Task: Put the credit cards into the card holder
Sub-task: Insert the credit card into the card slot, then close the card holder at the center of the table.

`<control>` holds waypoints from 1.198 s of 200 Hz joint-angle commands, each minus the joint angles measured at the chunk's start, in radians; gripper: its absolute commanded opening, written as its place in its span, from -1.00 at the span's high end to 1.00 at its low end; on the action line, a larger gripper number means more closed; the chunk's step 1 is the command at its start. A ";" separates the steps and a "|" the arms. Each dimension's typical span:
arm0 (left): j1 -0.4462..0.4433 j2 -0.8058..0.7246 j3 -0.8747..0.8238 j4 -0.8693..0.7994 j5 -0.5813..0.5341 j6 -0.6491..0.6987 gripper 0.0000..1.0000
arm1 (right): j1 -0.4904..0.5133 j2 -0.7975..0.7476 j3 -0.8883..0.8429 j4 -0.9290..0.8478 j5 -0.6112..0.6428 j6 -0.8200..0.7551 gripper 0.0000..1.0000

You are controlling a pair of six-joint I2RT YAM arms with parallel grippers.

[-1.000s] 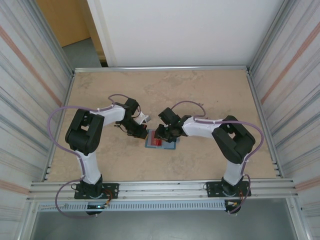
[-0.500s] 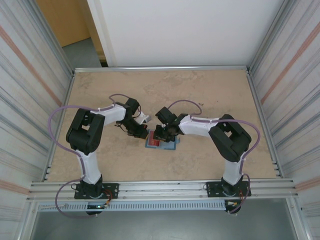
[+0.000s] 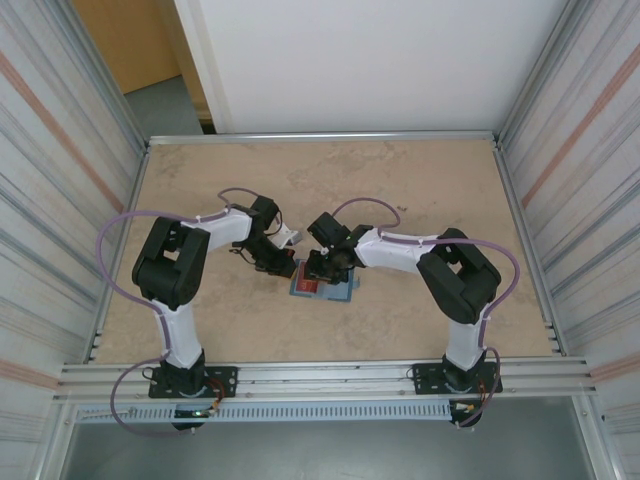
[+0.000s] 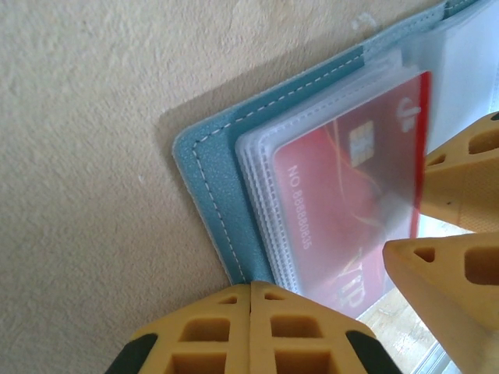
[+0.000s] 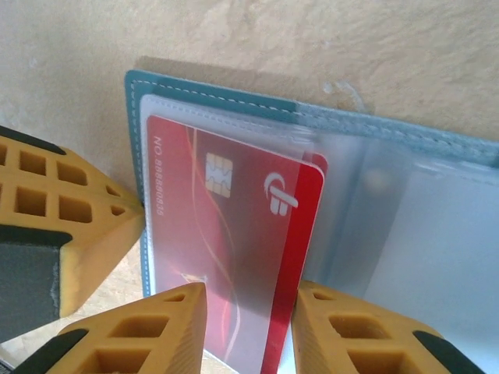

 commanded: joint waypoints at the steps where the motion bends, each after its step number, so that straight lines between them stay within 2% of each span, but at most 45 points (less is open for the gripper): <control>1: 0.006 -0.037 0.007 -0.028 -0.011 0.006 0.85 | -0.004 -0.072 -0.001 -0.084 0.031 -0.039 0.30; 57: 0.066 -0.144 -0.015 -0.023 -0.045 0.002 0.51 | -0.044 -0.268 -0.082 -0.228 0.102 -0.067 0.19; 85: 0.073 -0.183 -0.055 0.008 -0.008 -0.060 0.17 | -0.085 -0.321 -0.171 -0.211 0.086 -0.055 0.17; 109: 0.067 -0.219 -0.114 0.071 0.027 -0.158 -0.28 | -0.096 -0.343 -0.220 -0.158 0.076 -0.042 0.17; 121: 0.066 -0.226 -0.137 0.102 0.055 -0.203 -0.39 | -0.098 -0.331 -0.220 -0.148 0.073 -0.042 0.17; 177: 0.049 -0.152 -0.179 0.204 0.176 -0.337 -0.43 | -0.103 -0.238 -0.204 -0.117 0.064 -0.034 0.20; 239: 0.012 -0.047 -0.163 0.251 0.241 -0.418 -0.37 | -0.108 -0.146 -0.195 -0.093 0.055 -0.036 0.30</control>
